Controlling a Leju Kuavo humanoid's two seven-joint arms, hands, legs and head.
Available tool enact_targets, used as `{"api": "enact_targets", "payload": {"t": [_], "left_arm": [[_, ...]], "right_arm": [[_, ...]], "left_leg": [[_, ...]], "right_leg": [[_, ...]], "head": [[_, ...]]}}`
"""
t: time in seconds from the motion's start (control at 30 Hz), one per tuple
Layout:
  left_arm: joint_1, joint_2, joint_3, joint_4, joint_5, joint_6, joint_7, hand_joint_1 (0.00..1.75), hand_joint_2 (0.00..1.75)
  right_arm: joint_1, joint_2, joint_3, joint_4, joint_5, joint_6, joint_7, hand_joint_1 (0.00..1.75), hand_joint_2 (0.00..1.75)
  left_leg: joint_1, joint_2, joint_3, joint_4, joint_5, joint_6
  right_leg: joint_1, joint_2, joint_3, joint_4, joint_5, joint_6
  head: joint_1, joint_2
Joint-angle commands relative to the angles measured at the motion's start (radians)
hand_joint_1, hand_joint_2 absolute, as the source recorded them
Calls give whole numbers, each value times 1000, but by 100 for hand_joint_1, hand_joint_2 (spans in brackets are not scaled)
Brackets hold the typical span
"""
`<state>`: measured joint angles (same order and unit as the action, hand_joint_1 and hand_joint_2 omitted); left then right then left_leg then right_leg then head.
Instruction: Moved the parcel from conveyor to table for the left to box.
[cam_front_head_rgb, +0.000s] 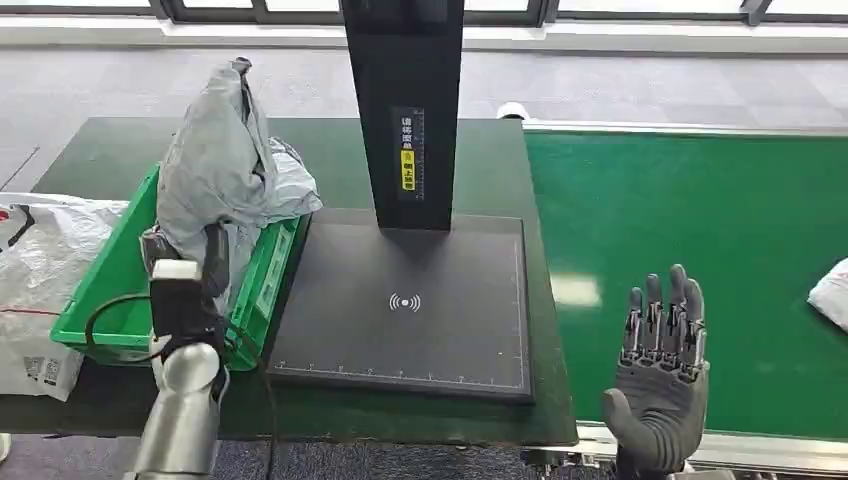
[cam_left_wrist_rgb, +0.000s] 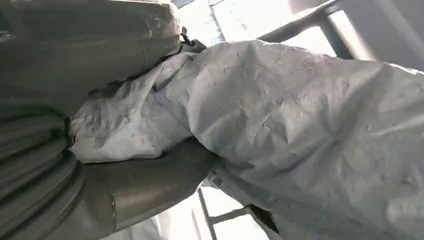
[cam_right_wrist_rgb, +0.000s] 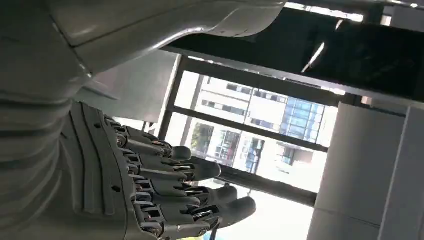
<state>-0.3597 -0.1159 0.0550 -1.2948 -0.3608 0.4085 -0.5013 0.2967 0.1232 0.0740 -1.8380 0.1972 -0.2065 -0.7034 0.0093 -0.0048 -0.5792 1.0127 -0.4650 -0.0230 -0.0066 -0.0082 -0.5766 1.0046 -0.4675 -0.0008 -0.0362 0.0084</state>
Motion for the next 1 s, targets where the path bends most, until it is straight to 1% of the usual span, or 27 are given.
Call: {"api": "enact_targets", "payload": {"t": [0.03, 0.1, 0.17, 0.2, 0.3, 0.53, 0.67, 0.9, 0.93, 0.97, 1.0], "left_arm": [[-388, 199, 239, 847, 60, -62, 16, 175, 175], [-412, 217, 246, 904, 52, -68, 59, 175, 175], [-414, 219, 243, 912, 45, -59, 68, 175, 175], [-412, 212, 243, 919, 38, -40, 75, 175, 175], [-404, 205, 245, 925, 35, -34, 78, 175, 175], [-395, 213, 261, 934, 15, -7, 110, 175, 175], [-393, 218, 282, 925, 17, -7, 96, 175, 175], [-395, 214, 282, 921, 13, 4, 90, 175, 175], [-400, 211, 276, 918, -11, 32, 76, 108, 175], [-416, 209, 262, 909, -39, 44, 44, 0, 0], [-427, 202, 246, 902, -61, 58, 33, 0, 0]], "right_arm": [[-50, 52, -108, 65, 2, 54, 5, 0, 175], [-49, 53, -109, 67, 3, 51, 5, 0, 175], [-44, 54, -109, 64, 3, 51, 5, 0, 175], [-31, 53, -107, 54, 3, 50, 5, 0, 175], [-22, 53, -107, 48, 4, 52, 5, 0, 175], [-15, 54, -111, 49, 10, 68, 5, 0, 175], [-17, 64, -118, 57, 14, 71, 5, 0, 175], [-16, 66, -119, 55, 15, 71, 5, 0, 175], [-16, 70, -121, 53, 19, 71, 5, 0, 175], [-17, 78, -128, 52, 20, 70, 5, 0, 175], [-15, 84, -136, 51, 23, 69, 5, 0, 175]], "left_leg": [[0, 3, 4, -4, 3, -1], [0, 7, 4, -3, 2, -2], [1, 9, 3, -2, 2, -2], [1, 8, 1, -1, 2, -2], [-1, 6, 3, -4, 3, -1], [0, 7, 3, -4, 3, -1], [0, 8, 5, -5, 3, -1], [0, 8, 8, -6, 3, -1], [0, 8, 8, -5, 2, -1], [0, 8, 8, -6, 3, -1], [0, 7, 7, -5, 2, -1]], "right_leg": [[1, 3, 2, -1, 2, -1], [1, 8, 0, 0, 4, -3], [2, 9, -1, 0, 4, -3], [2, 9, -2, 1, 3, -3], [1, 7, 0, -1, 3, -3], [0, 9, 0, -1, 4, -3], [0, 9, 1, -1, 4, -3], [1, 9, 3, -2, 4, -3], [1, 8, 3, 0, 3, -3], [1, 8, 3, -1, 4, -3], [1, 8, 3, 0, 3, -3]], "head": [[0, 0], [0, 0], [0, 0], [0, 0], [0, 0], [0, 0], [0, 0], [0, 0], [0, 0], [0, 0], [0, 0]]}}
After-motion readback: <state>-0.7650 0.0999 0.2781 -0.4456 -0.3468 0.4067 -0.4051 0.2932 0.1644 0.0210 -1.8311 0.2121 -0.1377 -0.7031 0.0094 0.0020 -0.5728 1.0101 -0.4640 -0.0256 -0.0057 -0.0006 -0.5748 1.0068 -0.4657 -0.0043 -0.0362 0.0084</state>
